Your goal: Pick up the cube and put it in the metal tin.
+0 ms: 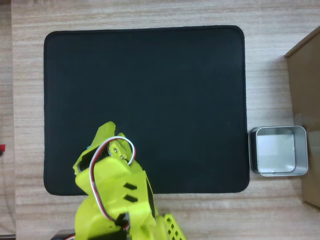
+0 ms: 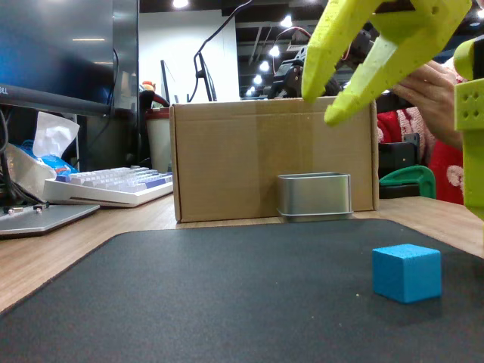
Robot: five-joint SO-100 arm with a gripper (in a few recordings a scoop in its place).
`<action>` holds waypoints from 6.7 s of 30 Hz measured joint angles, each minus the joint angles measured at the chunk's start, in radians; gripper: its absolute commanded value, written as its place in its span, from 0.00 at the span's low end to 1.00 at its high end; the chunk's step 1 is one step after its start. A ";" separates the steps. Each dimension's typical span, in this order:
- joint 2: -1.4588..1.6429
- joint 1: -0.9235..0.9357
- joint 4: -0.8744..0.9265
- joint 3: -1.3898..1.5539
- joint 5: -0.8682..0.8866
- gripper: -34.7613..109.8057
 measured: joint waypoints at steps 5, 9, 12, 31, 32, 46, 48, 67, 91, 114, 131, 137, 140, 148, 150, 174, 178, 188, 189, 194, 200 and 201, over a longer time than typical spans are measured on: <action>-0.100 -0.038 0.014 0.005 -0.262 0.33; -0.173 -0.048 0.015 0.005 -0.370 0.33; -0.242 -0.043 0.015 -0.017 -0.650 0.35; -0.598 -0.212 -0.006 -0.160 -0.838 0.35; -0.614 -0.216 -0.006 -0.160 -0.854 0.35; -0.773 -0.298 -0.114 -0.146 -0.946 0.35; -0.776 -0.302 -0.127 -0.129 -0.946 0.35; -0.773 -0.296 -0.333 0.012 -0.887 0.32; -0.531 -0.089 -0.350 0.025 -0.649 0.24; -0.318 0.561 -0.264 -0.061 -0.268 0.24; -0.511 1.071 -0.419 -0.100 0.143 0.24; -0.695 1.207 -0.558 -0.192 0.216 0.24; -0.773 1.230 -0.594 -0.199 0.216 0.24; -0.795 1.220 -0.615 -0.189 0.179 0.32; -0.795 1.226 -0.615 -0.186 0.193 0.35; -0.492 0.969 -0.681 -0.132 0.222 0.25; -0.414 0.865 -0.681 -0.132 0.206 0.24; -0.025 0.518 -0.683 0.133 0.204 0.24; 0.002 0.485 -0.683 0.163 0.204 0.24; 0.140 0.380 -0.678 0.242 0.204 0.24; 0.301 0.313 -0.581 0.348 0.204 0.24; 0.310 0.314 -0.577 0.364 0.213 0.24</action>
